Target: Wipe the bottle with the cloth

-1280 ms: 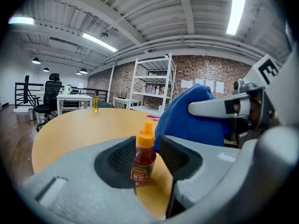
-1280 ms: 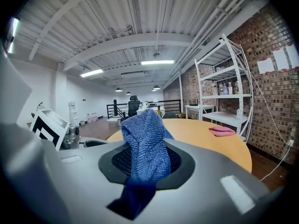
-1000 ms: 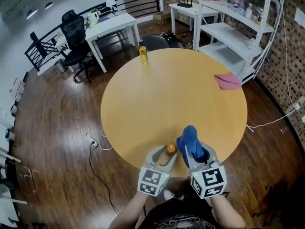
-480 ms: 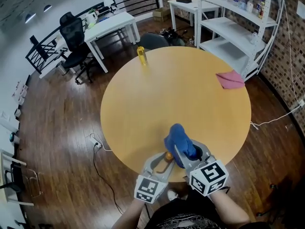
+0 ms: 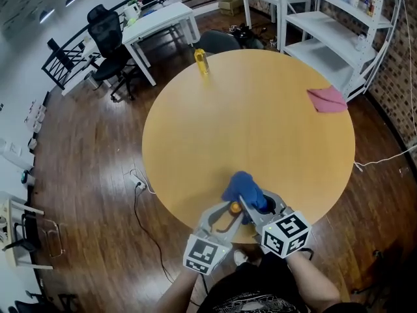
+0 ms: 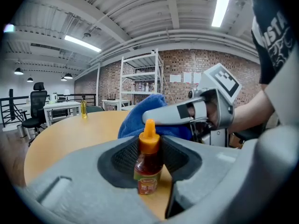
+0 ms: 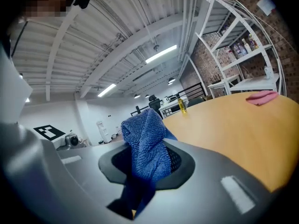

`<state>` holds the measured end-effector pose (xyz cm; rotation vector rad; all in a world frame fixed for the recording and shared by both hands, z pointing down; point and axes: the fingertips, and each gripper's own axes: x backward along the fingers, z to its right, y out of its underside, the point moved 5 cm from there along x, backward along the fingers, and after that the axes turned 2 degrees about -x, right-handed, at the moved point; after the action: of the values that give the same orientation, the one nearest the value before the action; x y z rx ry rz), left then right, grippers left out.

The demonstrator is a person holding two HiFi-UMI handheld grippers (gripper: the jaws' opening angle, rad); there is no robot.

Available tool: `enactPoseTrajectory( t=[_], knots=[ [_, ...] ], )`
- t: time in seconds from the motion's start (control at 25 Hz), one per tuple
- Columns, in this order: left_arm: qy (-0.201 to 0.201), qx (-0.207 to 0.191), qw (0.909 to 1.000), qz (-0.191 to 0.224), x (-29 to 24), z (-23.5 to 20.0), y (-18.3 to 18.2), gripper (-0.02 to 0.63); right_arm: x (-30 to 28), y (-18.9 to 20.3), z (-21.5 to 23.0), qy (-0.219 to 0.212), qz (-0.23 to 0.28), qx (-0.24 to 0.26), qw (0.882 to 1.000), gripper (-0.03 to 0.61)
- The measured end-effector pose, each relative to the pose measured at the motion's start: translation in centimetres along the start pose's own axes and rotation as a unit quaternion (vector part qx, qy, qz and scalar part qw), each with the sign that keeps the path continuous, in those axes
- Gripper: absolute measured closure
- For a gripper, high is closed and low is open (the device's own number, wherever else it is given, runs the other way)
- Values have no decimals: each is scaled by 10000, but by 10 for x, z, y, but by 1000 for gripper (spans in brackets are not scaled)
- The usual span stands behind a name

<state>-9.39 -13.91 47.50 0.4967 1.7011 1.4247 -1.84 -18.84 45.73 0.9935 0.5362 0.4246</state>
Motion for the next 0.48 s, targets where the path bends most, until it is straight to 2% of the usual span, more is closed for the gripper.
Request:
enactPoseTrajectory(
  t=[0.16, 0.36, 0.48],
  knots=[
    [6, -20, 10000, -29, 1, 0, 0, 471, -1, 26, 14, 249, -214, 48, 9994, 497],
    [33, -41, 10000, -39, 0, -2, 1, 471, -1, 43, 27, 619, -59, 27, 9981, 497],
    [46, -50, 10000, -47, 0, -1, 1, 471, 1, 58, 37, 847, -180, -72, 9962, 497]
  ],
)
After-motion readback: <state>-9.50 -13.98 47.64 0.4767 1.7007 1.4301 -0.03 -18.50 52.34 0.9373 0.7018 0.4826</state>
